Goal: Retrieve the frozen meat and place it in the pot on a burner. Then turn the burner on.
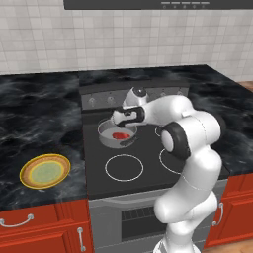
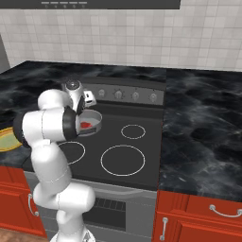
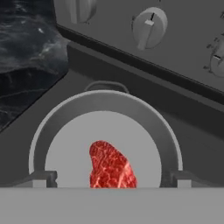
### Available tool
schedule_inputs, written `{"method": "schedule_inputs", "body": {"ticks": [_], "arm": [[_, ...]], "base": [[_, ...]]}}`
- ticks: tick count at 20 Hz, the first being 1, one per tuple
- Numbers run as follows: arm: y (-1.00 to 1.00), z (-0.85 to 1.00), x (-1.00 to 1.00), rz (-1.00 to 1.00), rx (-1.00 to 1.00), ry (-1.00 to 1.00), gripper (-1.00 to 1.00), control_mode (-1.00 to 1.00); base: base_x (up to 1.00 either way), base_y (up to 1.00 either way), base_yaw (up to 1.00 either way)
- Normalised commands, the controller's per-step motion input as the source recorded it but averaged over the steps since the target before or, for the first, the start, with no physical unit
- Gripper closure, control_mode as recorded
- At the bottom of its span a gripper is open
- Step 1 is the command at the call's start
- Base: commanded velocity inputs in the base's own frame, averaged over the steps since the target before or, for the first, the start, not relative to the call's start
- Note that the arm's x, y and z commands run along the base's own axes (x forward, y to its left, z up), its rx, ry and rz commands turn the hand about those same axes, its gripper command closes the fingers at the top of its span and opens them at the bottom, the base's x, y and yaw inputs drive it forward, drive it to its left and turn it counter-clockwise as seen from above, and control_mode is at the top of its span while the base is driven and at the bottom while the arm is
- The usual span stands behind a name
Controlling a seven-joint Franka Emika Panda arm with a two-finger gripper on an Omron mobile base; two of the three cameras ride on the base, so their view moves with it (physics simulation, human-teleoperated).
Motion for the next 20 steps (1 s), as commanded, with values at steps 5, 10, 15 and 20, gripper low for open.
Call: {"method": "schedule_inputs", "body": {"ticks": [5, 10, 15, 20], "arm": [[0.14, 0.71, 0.02, -0.25, 0.04, -0.01, -1.0, -1.0], [0.15, 0.27, 0.12, -0.16, 0.0, 0.01, -1.0, -1.0], [0.07, 0.0, 0.07, -0.01, 0.05, -0.02, -1.0, -1.0], [0.06, 0.0, 0.1, 0.0, 0.04, 0.0, -1.0, -1.0]], "base": [[0.0, 0.0, 0.0], [0.0, 0.0, 0.0], [0.0, 0.0, 0.0], [0.0, 0.0, 0.0]]}}
